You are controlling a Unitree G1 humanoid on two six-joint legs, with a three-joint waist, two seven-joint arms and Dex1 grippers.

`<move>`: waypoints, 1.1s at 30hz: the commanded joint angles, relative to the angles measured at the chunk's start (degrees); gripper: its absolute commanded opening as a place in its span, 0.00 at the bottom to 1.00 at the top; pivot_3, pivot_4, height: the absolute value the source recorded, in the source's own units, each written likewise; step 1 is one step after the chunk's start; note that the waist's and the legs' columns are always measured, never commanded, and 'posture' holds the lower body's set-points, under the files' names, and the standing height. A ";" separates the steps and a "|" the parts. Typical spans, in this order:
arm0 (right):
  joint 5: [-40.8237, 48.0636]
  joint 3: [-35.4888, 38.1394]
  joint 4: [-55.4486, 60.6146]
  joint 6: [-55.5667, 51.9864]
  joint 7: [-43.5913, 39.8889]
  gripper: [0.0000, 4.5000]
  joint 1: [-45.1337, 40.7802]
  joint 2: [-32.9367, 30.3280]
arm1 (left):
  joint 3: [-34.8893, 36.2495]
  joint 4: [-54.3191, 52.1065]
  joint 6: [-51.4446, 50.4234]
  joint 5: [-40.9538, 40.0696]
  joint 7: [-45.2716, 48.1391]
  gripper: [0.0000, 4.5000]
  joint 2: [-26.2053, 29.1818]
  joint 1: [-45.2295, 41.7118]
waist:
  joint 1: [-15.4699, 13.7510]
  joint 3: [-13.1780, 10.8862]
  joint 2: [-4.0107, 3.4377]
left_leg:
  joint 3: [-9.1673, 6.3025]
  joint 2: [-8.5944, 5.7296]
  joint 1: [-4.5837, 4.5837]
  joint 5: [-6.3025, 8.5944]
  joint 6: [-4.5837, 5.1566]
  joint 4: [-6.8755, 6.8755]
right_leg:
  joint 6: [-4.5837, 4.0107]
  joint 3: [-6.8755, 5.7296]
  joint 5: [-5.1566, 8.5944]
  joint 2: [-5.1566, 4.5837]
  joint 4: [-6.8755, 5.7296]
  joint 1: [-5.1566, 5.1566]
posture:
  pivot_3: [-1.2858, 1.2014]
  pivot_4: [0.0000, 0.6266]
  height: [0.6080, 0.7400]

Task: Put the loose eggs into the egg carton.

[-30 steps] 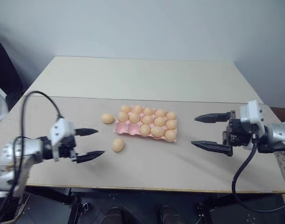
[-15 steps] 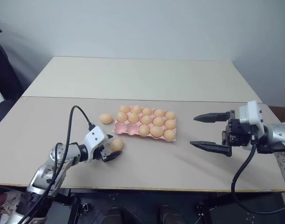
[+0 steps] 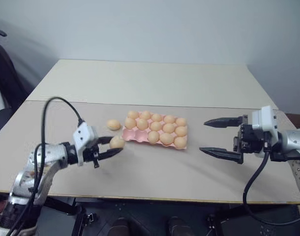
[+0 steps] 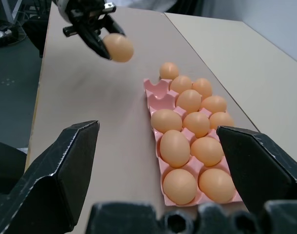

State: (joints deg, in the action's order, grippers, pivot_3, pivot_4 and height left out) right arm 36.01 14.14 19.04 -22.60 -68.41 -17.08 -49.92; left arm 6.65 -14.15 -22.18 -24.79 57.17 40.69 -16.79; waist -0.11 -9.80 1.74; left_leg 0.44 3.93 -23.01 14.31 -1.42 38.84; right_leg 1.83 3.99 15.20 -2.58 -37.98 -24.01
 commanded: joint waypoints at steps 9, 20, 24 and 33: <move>0.55 0.32 1.66 2.13 1.73 1.00 -1.02 0.26 | -11.67 15.04 6.27 9.78 -6.27 0.45 -11.68 -13.46 | 0.10 0.01 0.00 | -0.01 0.00 -0.08 0.00 0.00 0.04 | 0.00 0.02 -0.01 0.02 -0.01 -0.07 | 0.52 0.24 1.00; 1.07 0.95 2.81 1.97 2.91 1.00 0.31 0.16 | -12.23 17.72 5.82 11.42 -6.67 0.89 -12.45 -14.50 | 0.16 0.01 0.00 | -0.04 -0.01 -0.09 -0.01 0.00 0.08 | 0.00 0.02 -0.01 0.01 -0.03 -0.06 | 0.52 0.24 1.00; 1.08 0.67 2.81 2.02 3.01 1.00 0.32 0.34 | -10.94 15.70 6.22 10.87 -6.90 0.99 -11.62 -13.79 | 0.24 0.01 0.00 | -0.05 -0.01 -0.09 0.00 0.00 0.07 | 0.00 0.02 -0.01 0.02 -0.03 -0.06 | 0.52 0.24 1.00; 1.17 0.10 2.12 1.97 2.22 1.00 -0.26 0.58 | 2.64 9.78 9.84 2.46 2.33 0.99 -0.12 -6.89 | 1.13 0.01 -0.01 | -0.05 0.00 -0.06 0.00 0.00 0.05 | 0.00 0.02 -0.01 0.01 -0.04 -0.07 | 0.52 0.24 1.00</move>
State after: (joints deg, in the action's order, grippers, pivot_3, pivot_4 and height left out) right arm 36.17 13.21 20.35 -21.65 -65.90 -16.97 -49.15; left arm 4.46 -2.83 -14.74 -19.92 56.46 38.07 -24.92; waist 1.02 -9.79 1.73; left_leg 0.41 3.94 -23.07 14.31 -1.42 38.87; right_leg 1.83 4.02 15.19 -2.56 -38.01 -24.10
